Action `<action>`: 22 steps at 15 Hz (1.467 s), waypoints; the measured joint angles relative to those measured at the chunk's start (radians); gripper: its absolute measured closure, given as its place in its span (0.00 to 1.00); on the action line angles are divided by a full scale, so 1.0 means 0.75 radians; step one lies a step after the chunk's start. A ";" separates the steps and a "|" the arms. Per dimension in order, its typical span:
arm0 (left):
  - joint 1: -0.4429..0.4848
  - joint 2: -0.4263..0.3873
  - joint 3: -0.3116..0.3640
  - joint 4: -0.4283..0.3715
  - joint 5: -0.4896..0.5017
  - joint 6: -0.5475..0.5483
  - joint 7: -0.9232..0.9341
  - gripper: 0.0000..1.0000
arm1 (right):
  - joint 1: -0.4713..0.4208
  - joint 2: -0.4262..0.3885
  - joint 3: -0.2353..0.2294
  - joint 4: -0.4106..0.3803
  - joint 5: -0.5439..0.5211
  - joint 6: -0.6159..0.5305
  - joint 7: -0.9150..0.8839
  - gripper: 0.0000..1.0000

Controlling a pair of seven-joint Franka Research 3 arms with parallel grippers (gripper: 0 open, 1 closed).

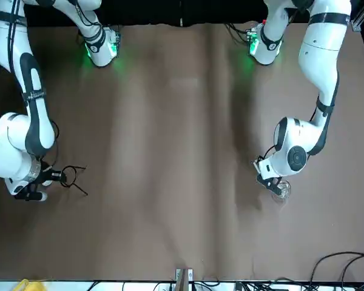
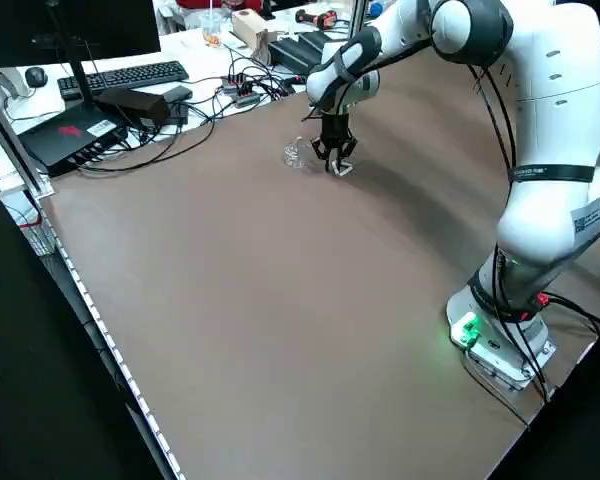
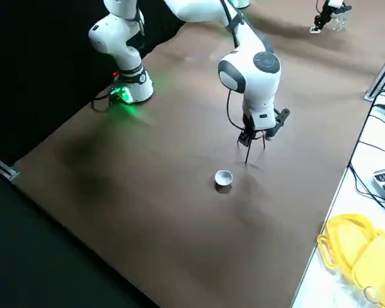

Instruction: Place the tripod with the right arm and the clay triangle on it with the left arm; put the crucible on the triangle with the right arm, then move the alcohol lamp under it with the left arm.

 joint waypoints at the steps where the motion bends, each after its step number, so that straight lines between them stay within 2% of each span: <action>1: 0.002 0.000 0.000 0.000 0.000 0.000 -0.001 0.65 | 0.000 0.003 0.000 -0.001 0.000 0.000 0.000 0.60; 2: 0.003 0.000 0.001 0.001 0.000 0.000 -0.003 0.73 | 0.000 0.004 0.000 -0.002 0.000 0.000 -0.001 0.60; 3: 0.006 0.000 0.001 0.001 0.000 0.000 -0.003 0.83 | 0.000 0.006 0.000 -0.002 0.000 0.000 -0.001 0.65; 4: 0.007 0.000 0.000 0.001 0.000 0.000 -0.004 0.88 | 0.000 0.007 0.000 -0.003 0.000 0.000 -0.001 0.68; 7: 0.007 0.000 -0.001 0.001 0.000 0.000 -0.030 0.88 | 0.000 0.007 0.000 -0.004 0.000 -0.001 -0.003 0.71; 9: 0.007 0.000 -0.001 0.002 0.000 0.000 -0.065 0.88 | 0.000 0.007 0.001 -0.004 -0.001 -0.002 -0.003 0.85; 12: 0.007 -0.008 -0.004 0.010 -0.006 -0.003 -0.119 0.88 | 0.000 0.007 -0.005 -0.003 -0.012 -0.002 -0.004 0.91; 16: 0.007 -0.059 -0.012 0.029 -0.067 -0.083 -0.185 0.88 | 0.010 0.006 0.000 0.006 -0.010 -0.001 -0.004 0.91; 18: 0.009 -0.126 -0.012 0.030 -0.127 -0.159 -0.203 0.88 | 0.054 -0.023 0.008 0.028 -0.010 -0.010 -0.002 0.91; 22: 0.028 -0.221 -0.012 0.035 -0.221 -0.272 -0.206 0.88 | 0.128 -0.115 0.010 0.076 -0.009 -0.205 0.022 0.91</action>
